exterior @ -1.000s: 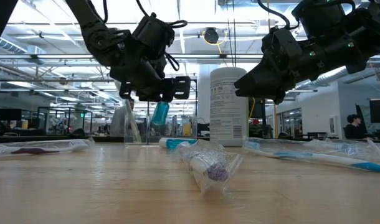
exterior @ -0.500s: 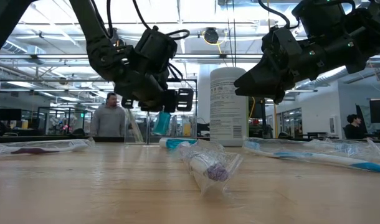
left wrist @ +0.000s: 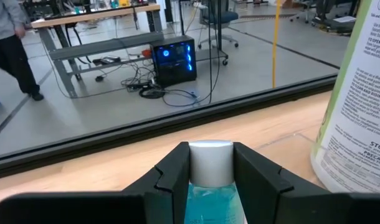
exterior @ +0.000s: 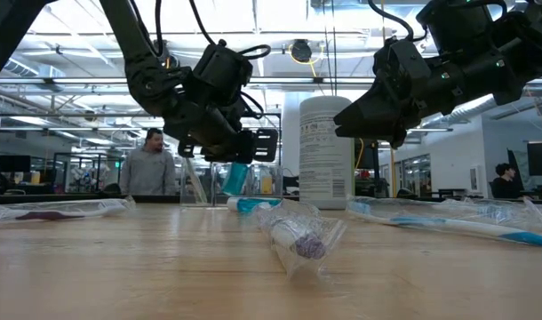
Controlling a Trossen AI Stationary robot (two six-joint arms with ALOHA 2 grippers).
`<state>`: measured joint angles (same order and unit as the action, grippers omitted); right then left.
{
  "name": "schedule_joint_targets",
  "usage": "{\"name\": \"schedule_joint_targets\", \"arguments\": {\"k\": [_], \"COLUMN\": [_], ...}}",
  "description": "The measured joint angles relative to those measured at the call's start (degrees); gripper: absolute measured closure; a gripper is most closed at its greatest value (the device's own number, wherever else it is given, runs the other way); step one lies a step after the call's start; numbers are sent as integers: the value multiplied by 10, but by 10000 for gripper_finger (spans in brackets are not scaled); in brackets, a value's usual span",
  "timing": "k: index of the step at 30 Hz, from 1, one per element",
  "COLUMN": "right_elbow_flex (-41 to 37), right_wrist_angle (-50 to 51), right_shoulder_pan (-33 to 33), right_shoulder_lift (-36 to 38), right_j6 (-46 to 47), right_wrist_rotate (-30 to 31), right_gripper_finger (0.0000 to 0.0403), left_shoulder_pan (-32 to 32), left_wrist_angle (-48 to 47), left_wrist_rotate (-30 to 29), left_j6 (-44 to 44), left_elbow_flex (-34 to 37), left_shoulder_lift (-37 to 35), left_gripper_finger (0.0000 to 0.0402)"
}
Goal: Pick & Place toothbrushing station
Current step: Put the middle mouthwash bottle in the middle compartment of the transparent organizer
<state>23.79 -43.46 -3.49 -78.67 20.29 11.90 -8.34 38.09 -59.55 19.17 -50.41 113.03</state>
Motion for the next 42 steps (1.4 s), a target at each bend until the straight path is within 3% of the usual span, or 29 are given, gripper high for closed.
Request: {"name": "schedule_joint_targets", "arguments": {"k": [7, 16, 21, 27, 31, 38, 42], "right_elbow_flex": [0, 0, 0, 0, 0, 0, 0], "right_wrist_angle": [0, 0, 0, 0, 2, 1, 2], "right_shoulder_pan": [0, 0, 0, 0, 0, 0, 0], "right_shoulder_lift": [0, 0, 0, 0, 0, 0, 0], "right_j6": [0, 0, 0, 0, 0, 0, 0], "right_wrist_rotate": [0, 0, -1, -1, -1, -1, -1], "right_gripper_finger": [248, 248, 248, 248, 248, 248, 248], "left_shoulder_pan": [0, 0, 9, 23, 26, 1, -14], "left_wrist_angle": [0, 26, 56, 89, 37, -204, -304], "left_wrist_rotate": [0, 0, -2, 5, 62, 261, 285], "left_j6": [0, -3, -64, -131, -128, -68, -91], "left_elbow_flex": [0, 0, 0, -1, -4, -47, -75], "left_shoulder_lift": [0, -3, -3, -26, -75, -169, -173], "left_gripper_finger": [282, 207, 183, 185, 192, 208, 216]}}
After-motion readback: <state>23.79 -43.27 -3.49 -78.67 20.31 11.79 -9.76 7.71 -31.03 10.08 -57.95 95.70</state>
